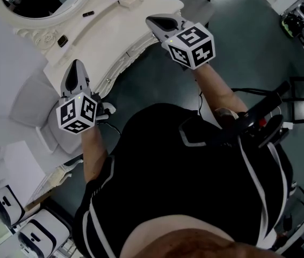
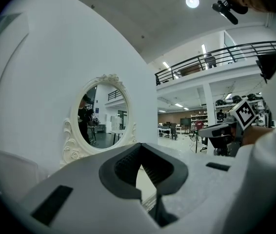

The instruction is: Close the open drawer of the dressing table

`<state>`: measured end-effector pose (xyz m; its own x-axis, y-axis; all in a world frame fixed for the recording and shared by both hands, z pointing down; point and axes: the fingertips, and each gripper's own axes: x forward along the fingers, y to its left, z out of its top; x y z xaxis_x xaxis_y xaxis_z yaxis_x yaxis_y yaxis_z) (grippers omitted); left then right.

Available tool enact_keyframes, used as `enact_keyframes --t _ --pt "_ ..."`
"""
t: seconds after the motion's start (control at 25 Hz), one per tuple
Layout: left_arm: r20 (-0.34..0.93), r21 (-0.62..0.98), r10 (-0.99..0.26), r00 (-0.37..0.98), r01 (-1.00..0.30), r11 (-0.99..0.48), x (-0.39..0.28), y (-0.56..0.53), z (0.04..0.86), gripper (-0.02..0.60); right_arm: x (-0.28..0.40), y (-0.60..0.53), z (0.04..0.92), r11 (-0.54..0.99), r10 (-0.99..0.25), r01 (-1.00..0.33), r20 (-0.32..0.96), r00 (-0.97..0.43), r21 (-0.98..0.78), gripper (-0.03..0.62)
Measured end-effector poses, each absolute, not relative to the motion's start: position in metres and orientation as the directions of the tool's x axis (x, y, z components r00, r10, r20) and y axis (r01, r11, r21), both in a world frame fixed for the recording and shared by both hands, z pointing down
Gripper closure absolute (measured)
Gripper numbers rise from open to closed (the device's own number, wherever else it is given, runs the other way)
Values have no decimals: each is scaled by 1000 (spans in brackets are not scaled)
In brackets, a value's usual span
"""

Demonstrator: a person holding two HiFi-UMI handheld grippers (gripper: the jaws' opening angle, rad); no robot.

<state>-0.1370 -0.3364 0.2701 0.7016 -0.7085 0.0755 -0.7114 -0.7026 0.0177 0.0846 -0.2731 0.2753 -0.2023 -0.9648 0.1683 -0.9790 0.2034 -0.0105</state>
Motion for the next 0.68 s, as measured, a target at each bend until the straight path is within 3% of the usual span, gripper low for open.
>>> enact_keyframes --t 0.68 --pt "68 27 -712 698 -715 -698 -117 -326 263 577 98 -272 273 225 -960 -974 169 -225 -18 591"
